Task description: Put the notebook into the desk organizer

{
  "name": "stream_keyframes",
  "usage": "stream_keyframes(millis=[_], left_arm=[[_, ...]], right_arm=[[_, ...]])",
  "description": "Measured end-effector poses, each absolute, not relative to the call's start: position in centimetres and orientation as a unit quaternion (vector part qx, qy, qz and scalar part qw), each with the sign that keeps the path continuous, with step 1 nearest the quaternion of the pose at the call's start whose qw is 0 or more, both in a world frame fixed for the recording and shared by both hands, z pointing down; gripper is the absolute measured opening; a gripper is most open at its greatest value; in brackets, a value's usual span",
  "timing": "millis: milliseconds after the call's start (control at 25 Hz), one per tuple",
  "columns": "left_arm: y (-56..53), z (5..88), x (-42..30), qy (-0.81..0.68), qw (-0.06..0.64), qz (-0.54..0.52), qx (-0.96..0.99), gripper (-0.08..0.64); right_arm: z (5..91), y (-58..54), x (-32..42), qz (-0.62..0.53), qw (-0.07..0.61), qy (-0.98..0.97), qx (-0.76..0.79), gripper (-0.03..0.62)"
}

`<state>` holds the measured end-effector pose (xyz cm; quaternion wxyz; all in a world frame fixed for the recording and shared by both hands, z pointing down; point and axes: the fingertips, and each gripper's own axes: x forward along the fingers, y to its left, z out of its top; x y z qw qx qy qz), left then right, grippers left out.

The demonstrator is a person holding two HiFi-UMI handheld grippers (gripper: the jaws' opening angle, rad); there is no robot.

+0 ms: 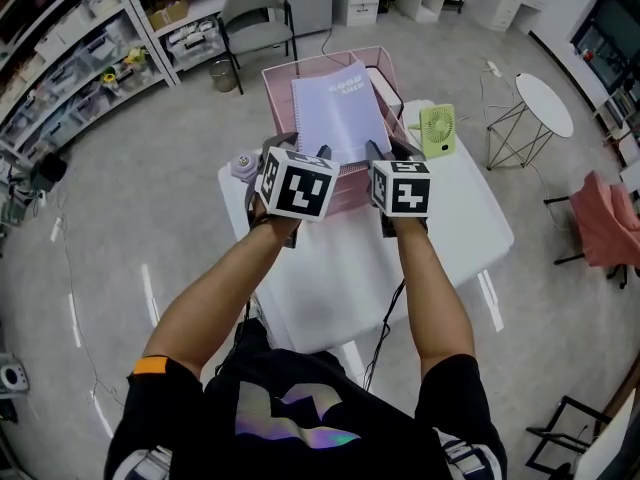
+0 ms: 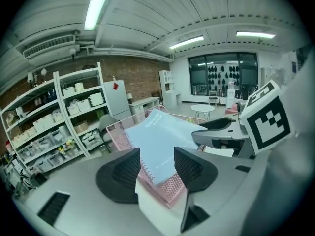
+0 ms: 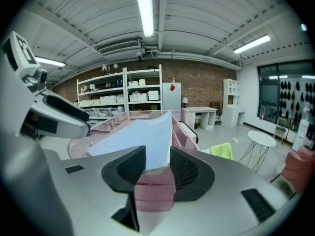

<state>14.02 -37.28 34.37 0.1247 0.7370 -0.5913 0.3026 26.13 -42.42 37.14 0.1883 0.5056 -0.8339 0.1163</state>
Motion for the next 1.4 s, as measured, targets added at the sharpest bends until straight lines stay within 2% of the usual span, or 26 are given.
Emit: stream_keyframes(millis=[200, 400, 480, 600, 760, 880, 1000, 1400], left_arm=[[-36.3, 34.4, 14.5, -0.593, 0.123, 0.277, 0.746, 0.221], [-34.8, 34.0, 15.2, -0.595, 0.120, 0.241, 0.757, 0.221], [-33.9, 33.8, 15.4, -0.594, 0.119, 0.224, 0.763, 0.221], [-32.3, 33.6, 15.7, -0.591, 0.110, 0.202, 0.773, 0.211], [-29.6, 33.4, 16.3, -0.575, 0.103, 0.167, 0.794, 0.129], [-26.9, 33.5, 16.6, -0.561, 0.093, 0.143, 0.810, 0.057], [-23.9, 33.7, 16.1, -0.557, 0.076, 0.135, 0.816, 0.016], [-12.5, 34.6, 11.3, -0.558, 0.049, 0.126, 0.819, 0.009]], right_arm=[[36.0, -40.9, 26.7, 0.046, 0.214, -0.822, 0.526, 0.190], [34.5, -38.4, 26.9, 0.020, 0.189, -0.833, 0.520, 0.189], [34.0, -37.0, 26.7, 0.016, 0.172, -0.840, 0.514, 0.170], [33.6, -34.3, 26.1, 0.015, 0.150, -0.852, 0.502, 0.105], [33.6, -30.7, 25.3, 0.024, 0.129, -0.857, 0.498, 0.044], [33.2, -27.8, 24.5, 0.034, 0.108, -0.863, 0.493, 0.027], [32.7, -24.6, 23.5, 0.041, 0.090, -0.867, 0.488, 0.020], [34.5, -12.3, 19.0, 0.055, 0.100, -0.864, 0.490, 0.018]])
